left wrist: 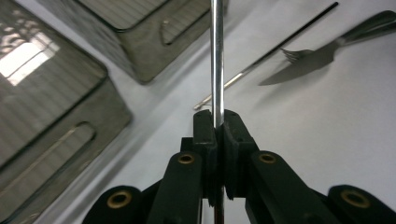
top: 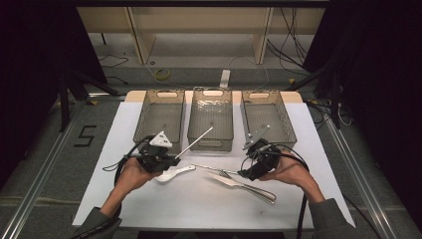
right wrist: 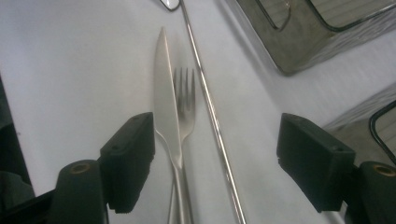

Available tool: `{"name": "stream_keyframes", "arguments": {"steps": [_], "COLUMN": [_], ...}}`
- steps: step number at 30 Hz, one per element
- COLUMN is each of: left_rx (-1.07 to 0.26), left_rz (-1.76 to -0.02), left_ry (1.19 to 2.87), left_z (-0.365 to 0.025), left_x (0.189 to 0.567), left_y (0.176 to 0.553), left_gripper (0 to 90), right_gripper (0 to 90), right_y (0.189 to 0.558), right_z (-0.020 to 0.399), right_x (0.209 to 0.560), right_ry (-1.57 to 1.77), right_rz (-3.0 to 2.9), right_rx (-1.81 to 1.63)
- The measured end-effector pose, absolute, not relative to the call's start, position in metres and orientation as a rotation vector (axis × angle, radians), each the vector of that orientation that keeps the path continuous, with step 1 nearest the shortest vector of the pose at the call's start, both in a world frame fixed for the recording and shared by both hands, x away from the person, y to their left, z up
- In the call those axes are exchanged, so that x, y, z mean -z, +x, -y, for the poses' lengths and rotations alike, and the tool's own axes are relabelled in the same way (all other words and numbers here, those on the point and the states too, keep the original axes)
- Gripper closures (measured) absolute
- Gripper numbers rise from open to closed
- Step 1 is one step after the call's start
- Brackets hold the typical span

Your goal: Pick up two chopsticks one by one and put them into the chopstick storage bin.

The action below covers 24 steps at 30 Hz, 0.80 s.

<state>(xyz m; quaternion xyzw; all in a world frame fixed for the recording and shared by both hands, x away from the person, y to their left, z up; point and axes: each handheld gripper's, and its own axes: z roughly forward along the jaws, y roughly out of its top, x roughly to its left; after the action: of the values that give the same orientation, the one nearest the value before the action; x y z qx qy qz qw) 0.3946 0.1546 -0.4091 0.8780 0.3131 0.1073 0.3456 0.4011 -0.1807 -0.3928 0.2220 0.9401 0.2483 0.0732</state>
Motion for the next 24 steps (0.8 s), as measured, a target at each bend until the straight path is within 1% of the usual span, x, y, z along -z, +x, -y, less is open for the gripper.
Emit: {"name": "stream_keyframes", "arguments": {"steps": [12,17,24], "left_rx": [-0.335,-0.379,-0.401], "left_rz": [-0.951,-1.006,-1.078], "left_ry": [2.176,2.154,2.113], "left_z": [-0.183,-0.189,-0.197], "left_x": [0.389,0.382,0.381], "left_y": [0.423,0.440,0.467], "left_gripper": [85.2,85.2,85.2], "right_gripper": [27.7,27.8,27.7], "right_y": [0.404,0.403,0.402], "right_z": [0.187,0.190,0.191], "right_x": [0.402,0.403,0.404], "right_ry": [0.705,0.726,0.736], "right_rz": [-2.825,-2.821,-2.821], "right_rx": [-0.739,-0.737,-0.735]}}
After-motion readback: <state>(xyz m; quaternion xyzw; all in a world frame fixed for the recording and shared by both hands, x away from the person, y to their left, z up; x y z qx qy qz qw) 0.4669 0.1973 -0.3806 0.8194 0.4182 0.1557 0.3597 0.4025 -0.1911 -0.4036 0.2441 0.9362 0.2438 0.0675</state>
